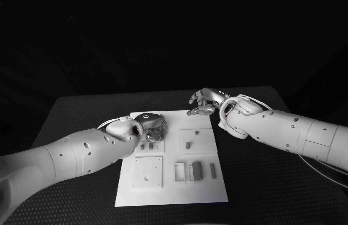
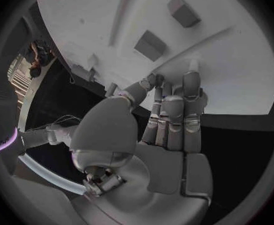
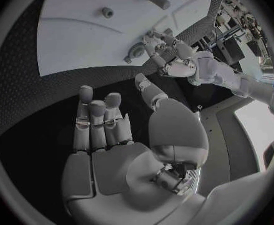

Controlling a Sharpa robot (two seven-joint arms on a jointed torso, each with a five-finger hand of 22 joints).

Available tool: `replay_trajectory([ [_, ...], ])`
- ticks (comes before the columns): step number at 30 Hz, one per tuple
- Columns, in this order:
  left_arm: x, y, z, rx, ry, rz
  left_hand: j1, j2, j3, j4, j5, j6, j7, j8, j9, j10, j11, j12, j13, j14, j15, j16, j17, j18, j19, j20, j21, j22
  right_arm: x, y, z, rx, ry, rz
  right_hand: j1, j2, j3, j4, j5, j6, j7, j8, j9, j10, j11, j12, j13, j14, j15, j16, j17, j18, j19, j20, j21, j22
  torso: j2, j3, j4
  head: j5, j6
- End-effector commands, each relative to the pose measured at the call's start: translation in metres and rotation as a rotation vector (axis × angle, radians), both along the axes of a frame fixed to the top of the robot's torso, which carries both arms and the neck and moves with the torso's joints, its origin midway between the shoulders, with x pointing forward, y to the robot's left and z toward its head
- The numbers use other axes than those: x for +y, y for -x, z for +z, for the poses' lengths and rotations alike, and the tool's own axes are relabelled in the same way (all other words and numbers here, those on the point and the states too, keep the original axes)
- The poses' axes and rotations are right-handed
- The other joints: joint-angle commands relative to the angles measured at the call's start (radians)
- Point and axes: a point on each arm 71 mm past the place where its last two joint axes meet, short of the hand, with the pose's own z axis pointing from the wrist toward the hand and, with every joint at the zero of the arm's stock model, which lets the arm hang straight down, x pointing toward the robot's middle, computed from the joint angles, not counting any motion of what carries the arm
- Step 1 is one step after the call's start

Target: Assemble the parts on the task board

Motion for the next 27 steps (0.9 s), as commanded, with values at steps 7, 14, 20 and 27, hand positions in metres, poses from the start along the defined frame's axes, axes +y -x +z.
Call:
replay_trajectory([
  [7,0.0015,0.0025,-0.0112,0.032,-0.047,0.005,-0.002,0.016,0.011,-0.001,-0.001,0.019,-0.006,0.008,0.002,0.026,-0.007,0.0,0.007,0.004,-0.015,0.005,0.001,0.107,0.005,-0.012,0.007,0.006,0.0011,0.0006,0.0,-0.001,0.001,0.012,-0.001,0.01,-0.004,0.0,0.003,0.0,0.006,0.004,-0.001,-0.003,0.001,0.006,-0.002,0.003,-0.007,0.006,-0.002,0.014,0.0,0.001,-0.002,0.014,0.0,-0.0004,0.0,-0.003,-0.003],
  [14,0.0023,0.0017,-0.012,0.028,-0.063,0.009,0.016,0.019,0.023,-0.003,0.0,0.032,-0.012,0.013,0.004,0.043,-0.013,0.003,0.014,0.006,-0.022,0.004,-0.001,0.105,0.005,-0.016,0.005,0.009,0.0011,0.0006,-0.0001,0.001,0.001,0.012,-0.002,0.01,-0.004,0.0,0.003,0.0,0.006,0.004,-0.001,-0.003,0.001,0.006,-0.002,0.003,-0.007,0.006,-0.002,0.014,0.0,0.001,-0.002,0.014,0.001,-0.0004,-0.0002,-0.005,-0.005],
  [20,0.0017,0.0022,-0.0135,0.018,-0.072,0.007,0.021,0.016,0.025,-0.003,0.0,0.032,-0.012,0.013,0.003,0.043,-0.014,0.0,0.015,0.006,-0.022,0.003,-0.002,0.104,0.004,-0.017,0.004,0.01,0.0012,0.0005,-0.0002,0.001,0.001,0.013,-0.002,0.01,-0.004,0.0,0.003,0.0,0.005,0.004,-0.001,-0.003,0.001,0.006,-0.002,0.003,-0.007,0.006,-0.002,0.014,0.0,0.001,-0.002,0.014,0.001,-0.0007,0.0008,-0.006,-0.007],
  [27,0.0001,0.003,-0.0142,0.013,-0.081,0.001,0.03,0.018,0.03,-0.003,0.001,0.034,-0.012,0.013,0.003,0.045,-0.014,-0.003,0.017,0.005,-0.023,-0.001,-0.004,0.101,0.003,-0.018,0.001,0.01,0.0017,0.0005,-0.0002,0.002,0.0,0.014,-0.003,0.011,-0.004,0.0,0.003,0.001,0.005,0.004,-0.001,-0.003,0.001,0.006,-0.002,0.003,-0.007,0.007,-0.002,0.014,0.0,0.001,-0.002,0.014,0.0,-0.0004,0.0006,-0.006,-0.009],
])
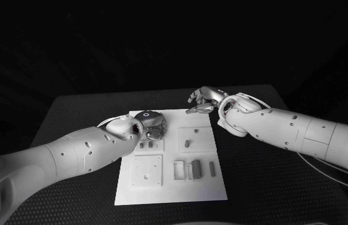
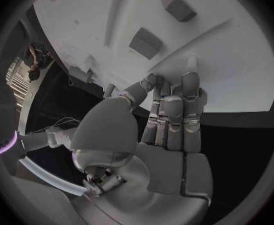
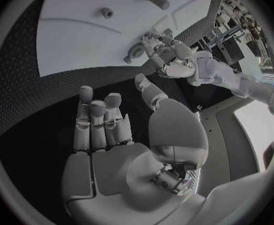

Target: Assemble the parts on the task board

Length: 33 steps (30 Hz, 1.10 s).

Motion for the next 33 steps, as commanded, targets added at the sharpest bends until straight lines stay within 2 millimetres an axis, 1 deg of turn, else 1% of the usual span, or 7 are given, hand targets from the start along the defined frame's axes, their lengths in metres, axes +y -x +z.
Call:
replay_trajectory([
  [1,0.0027,0.0047,-0.0134,0.033,-0.063,0.005,0.013,0.002,0.008,-0.001,0.001,0.008,0.003,0.003,0.0,0.006,0.0,-0.006,0.0,-0.002,-0.008,-0.001,-0.001,0.096,-0.002,-0.008,0.001,0.001,0.0014,0.0005,-0.0002,0.001,0.0,0.013,-0.003,0.011,-0.004,0.0,0.003,0.001,0.006,0.004,-0.001,-0.003,0.001,0.006,-0.001,-0.002,-0.006,0.007,-0.001,0.014,0.0,0.001,-0.002,0.015,-0.001,0.0002,-0.0002,0.0,-0.001],
  [8,0.0032,0.0049,-0.0127,0.021,-0.058,0.003,0.028,0.009,0.017,-0.002,0.002,0.025,-0.004,0.011,0.003,0.026,-0.007,-0.001,0.008,0.002,-0.015,-0.004,-0.003,0.094,0.003,-0.013,-0.001,0.003,0.0017,0.0004,-0.0002,0.001,0.0,0.013,-0.003,0.011,-0.004,0.0,0.003,0.001,0.006,0.005,-0.001,-0.003,0.001,0.007,-0.001,-0.002,-0.006,0.007,-0.001,0.014,0.0,0.001,-0.002,0.015,0.0,0.0014,-0.0009,0.002,0.0],
  [14,0.0037,0.0058,-0.0107,-0.006,-0.028,-0.009,0.047,0.016,0.044,-0.001,0.004,0.054,-0.015,0.023,0.007,0.057,-0.019,0.007,0.02,0.006,-0.027,-0.005,-0.004,0.09,0.012,-0.019,-0.002,0.006,0.0015,0.0006,-0.0001,0.001,-0.001,0.013,-0.004,0.011,-0.004,0.0,0.003,0.001,0.006,0.005,-0.001,-0.003,0.001,0.007,-0.001,-0.002,-0.006,0.007,-0.001,0.014,0.0,0.001,-0.002,0.015,-0.001,0.0008,0.0006,0.004,-0.001],
  [17,0.0037,0.006,-0.0101,-0.014,-0.018,-0.011,0.044,0.018,0.051,0.0,0.005,0.063,-0.019,0.027,0.008,0.068,-0.022,0.008,0.024,0.007,-0.03,-0.005,-0.005,0.088,0.015,-0.021,-0.002,0.007,0.0015,0.0006,0.0,0.001,-0.001,0.013,-0.004,0.011,-0.005,0.0,0.003,0.001,0.006,0.005,-0.001,-0.002,0.001,0.007,-0.001,-0.002,-0.006,0.007,-0.001,0.014,0.0,0.001,-0.002,0.015,-0.001,0.0011,0.0004,0.004,-0.001],
  [20,0.0039,0.0061,-0.0093,-0.022,-0.005,-0.01,0.042,0.018,0.057,-0.001,0.005,0.072,-0.022,0.03,0.009,0.078,-0.026,0.01,0.029,0.008,-0.034,-0.006,-0.005,0.086,0.017,-0.023,-0.003,0.008,0.0016,0.0006,0.0,0.001,-0.001,0.013,-0.004,0.011,-0.005,0.0,0.003,0.001,0.006,0.005,-0.001,-0.002,0.001,0.007,-0.001,-0.002,-0.006,0.007,-0.001,0.014,0.0,0.001,-0.002,0.015,-0.001,0.0003,-0.0005,0.005,-0.001],
  [25,0.0038,0.0063,-0.0089,-0.026,0.004,-0.01,0.04,0.021,0.061,-0.001,0.005,0.075,-0.024,0.03,0.01,0.083,-0.028,0.01,0.032,0.009,-0.036,-0.006,-0.006,0.085,0.018,-0.025,-0.004,0.008,0.0015,0.0005,0.0,0.0,-0.002,0.013,-0.004,0.011,-0.005,0.0,0.003,0.001,0.006,0.005,-0.001,-0.002,0.0,0.007,-0.002,-0.001,-0.006,0.007,-0.001,0.014,0.0,0.001,-0.002,0.015,0.0,0.0005,-0.0008,0.005,0.0],
  [33,0.0062,0.0074,-0.0073,-0.033,0.028,-0.009,0.038,0.022,0.062,0.0,0.005,0.077,-0.025,0.031,0.01,0.086,-0.029,0.01,0.034,0.01,-0.037,-0.007,-0.006,0.084,0.019,-0.026,-0.005,0.009,0.0011,0.0004,0.0,0.0,-0.002,0.012,-0.004,0.011,-0.005,0.0,0.003,0.002,0.006,0.005,-0.001,-0.002,0.0,0.007,-0.002,-0.001,-0.006,0.007,-0.001,0.014,0.0,0.001,-0.002,0.015,-0.001,-0.0002,-0.0001,0.004,0.0],
])
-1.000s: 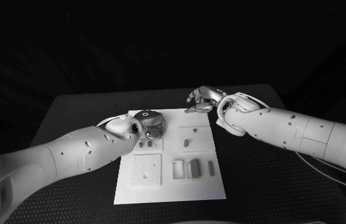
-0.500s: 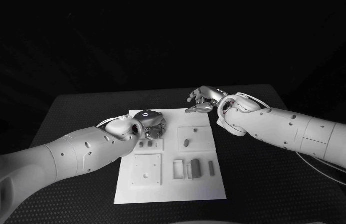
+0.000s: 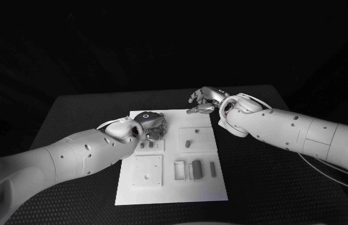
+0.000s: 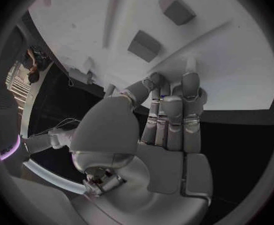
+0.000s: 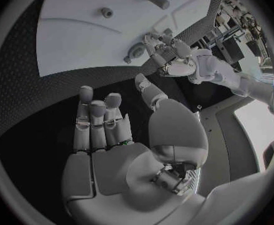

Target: Assemble the parts on the task board

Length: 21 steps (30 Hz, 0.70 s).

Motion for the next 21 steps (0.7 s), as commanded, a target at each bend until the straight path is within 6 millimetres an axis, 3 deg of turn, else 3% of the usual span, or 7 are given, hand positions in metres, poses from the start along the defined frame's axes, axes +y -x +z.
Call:
replay_trajectory([
  [1,0.003,0.003,-0.004,0.007,0.011,0.0,0.0,0.009,0.008,0.0,0.003,0.007,0.0,0.004,0.001,0.032,0.005,0.003,0.017,-0.003,-0.007,-0.007,-0.002,0.095,0.003,-0.003,-0.005,0.001,0.001,0.0,0.0,-0.001,0.0,0.011,0.0,0.008,-0.005,0.0,0.003,0.0,0.008,0.005,-0.002,-0.002,0.0,0.003,-0.001,0.002,-0.007,0.007,-0.002,0.014,0.0,0.001,-0.002,0.015,-0.001,-0.0001,0.0005,0.0,0.001],
  [21,0.014,0.002,0.015,-0.042,0.117,0.015,0.0,0.008,0.011,-0.001,0.003,0.01,-0.001,0.004,0.002,0.037,0.003,0.002,0.022,-0.001,-0.009,-0.007,-0.002,0.094,0.005,-0.007,-0.006,0.002,0.0,0.001,0.0,-0.002,0.0,0.01,0.0,0.008,-0.005,-0.001,0.003,0.0,0.007,0.005,-0.002,-0.002,0.0,0.004,-0.001,0.003,-0.007,0.007,-0.002,0.014,0.0,0.001,-0.002,0.015,0.0,-0.0008,0.0007,0.004,0.008],
])
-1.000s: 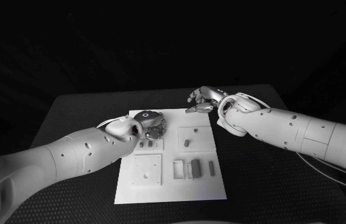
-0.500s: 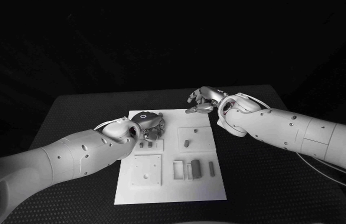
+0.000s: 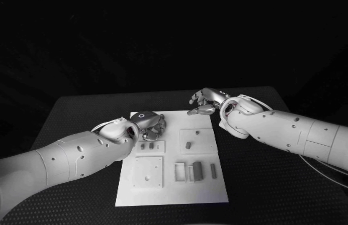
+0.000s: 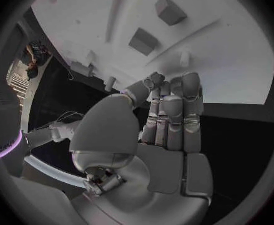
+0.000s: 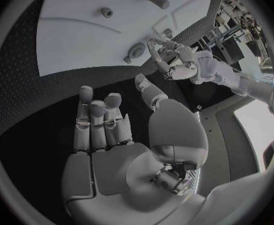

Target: Assemble the parts on the task board

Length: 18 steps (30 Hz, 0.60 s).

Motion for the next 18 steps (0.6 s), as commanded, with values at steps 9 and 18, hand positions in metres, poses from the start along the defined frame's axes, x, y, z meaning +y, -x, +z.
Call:
replay_trajectory([
  [9,0.016,-0.001,0.012,-0.008,0.053,0.026,0.0,0.004,0.008,-0.001,0.005,0.007,0.002,0.004,0.001,0.038,0.003,0.005,0.023,0.003,-0.006,-0.002,-0.001,0.095,0.002,-0.005,-0.006,0.002,-0.001,0.001,0.0,-0.001,0.002,0.008,0.0,0.008,-0.005,-0.001,0.003,-0.001,0.009,0.005,-0.001,-0.002,0.0,0.004,-0.001,0.001,-0.004,0.003,-0.001,0.014,0.0,0.001,-0.002,0.015,0.0,0.0002,0.0005,0.0,0.0],
  [18,0.036,0.003,0.01,0.022,0.035,0.053,-0.001,0.004,0.008,-0.001,0.005,0.008,0.002,0.004,0.001,0.038,0.003,0.004,0.023,0.004,-0.006,-0.002,-0.001,0.095,0.003,-0.005,-0.006,0.002,-0.004,0.001,0.0,-0.001,0.004,0.004,0.0,0.008,-0.005,-0.001,0.003,-0.001,0.009,0.005,-0.001,-0.002,0.0,0.004,-0.002,0.001,-0.004,0.003,-0.001,0.014,0.0,0.001,-0.002,0.015,0.0,-0.0004,0.0014,0.0,-0.003],
])
